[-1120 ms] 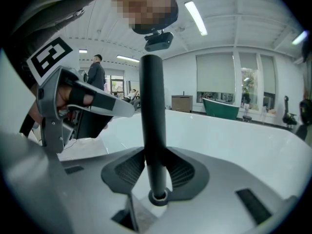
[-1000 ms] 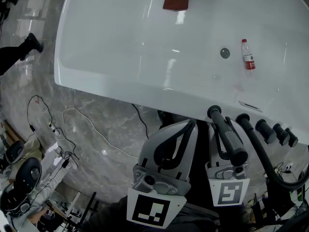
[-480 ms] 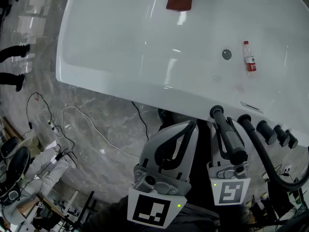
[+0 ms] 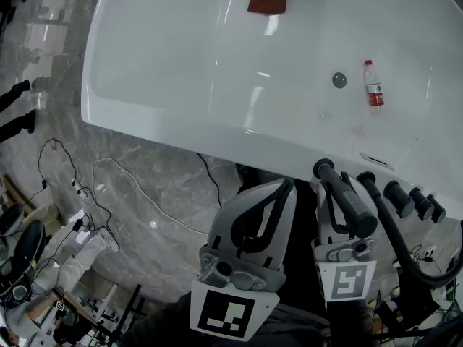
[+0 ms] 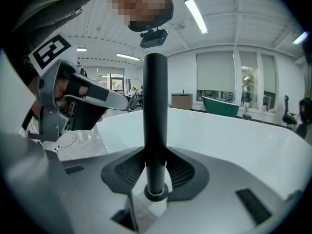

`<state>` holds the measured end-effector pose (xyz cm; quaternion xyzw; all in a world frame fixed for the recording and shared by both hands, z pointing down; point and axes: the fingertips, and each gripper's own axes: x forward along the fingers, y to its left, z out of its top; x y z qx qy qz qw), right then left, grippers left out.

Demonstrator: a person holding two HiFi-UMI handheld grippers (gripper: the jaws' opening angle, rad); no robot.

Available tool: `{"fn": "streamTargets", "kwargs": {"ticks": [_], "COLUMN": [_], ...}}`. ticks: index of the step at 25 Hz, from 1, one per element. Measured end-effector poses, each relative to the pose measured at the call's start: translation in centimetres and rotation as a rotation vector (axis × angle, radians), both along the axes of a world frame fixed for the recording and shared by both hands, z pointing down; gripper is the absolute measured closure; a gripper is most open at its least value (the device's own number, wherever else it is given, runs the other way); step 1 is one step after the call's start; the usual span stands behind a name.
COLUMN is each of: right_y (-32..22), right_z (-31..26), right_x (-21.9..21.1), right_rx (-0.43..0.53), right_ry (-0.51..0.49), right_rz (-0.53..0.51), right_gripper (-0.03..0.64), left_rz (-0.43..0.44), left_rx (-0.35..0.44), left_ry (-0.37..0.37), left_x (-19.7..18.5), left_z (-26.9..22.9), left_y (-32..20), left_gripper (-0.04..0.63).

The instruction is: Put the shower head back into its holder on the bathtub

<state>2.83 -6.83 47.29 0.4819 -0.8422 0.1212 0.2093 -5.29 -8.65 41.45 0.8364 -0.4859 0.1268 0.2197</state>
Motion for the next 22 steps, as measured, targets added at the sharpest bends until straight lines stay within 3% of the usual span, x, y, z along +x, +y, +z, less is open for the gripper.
{"fn": "streamTargets", "kwargs": {"ticks": [13,18,22], "right_y": [0.5,0.8,1.1], "right_z": [0.2,0.2,-0.2], "right_x": [-0.2,0.0,-0.4], "right_rx": [-0.035,-0.051,-0.05], "right_ry": [-0.006,-0.011,-0.004], "right_rz": [-0.036,-0.039,-0.053], "right_gripper": [0.473,0.409,0.394], "left_rz": [0.022,0.033,0.047], "left_rx": [0.014,0.018,0.02], "left_ry": [-0.022,-0.036,-0.045], "left_x": [0.5,0.8,0.7], "left_z": [-0.9,-1.3,-1.8], "left_y": [-0.1,0.4,0.6], "left_gripper": [0.592,0.592,0.592]}}
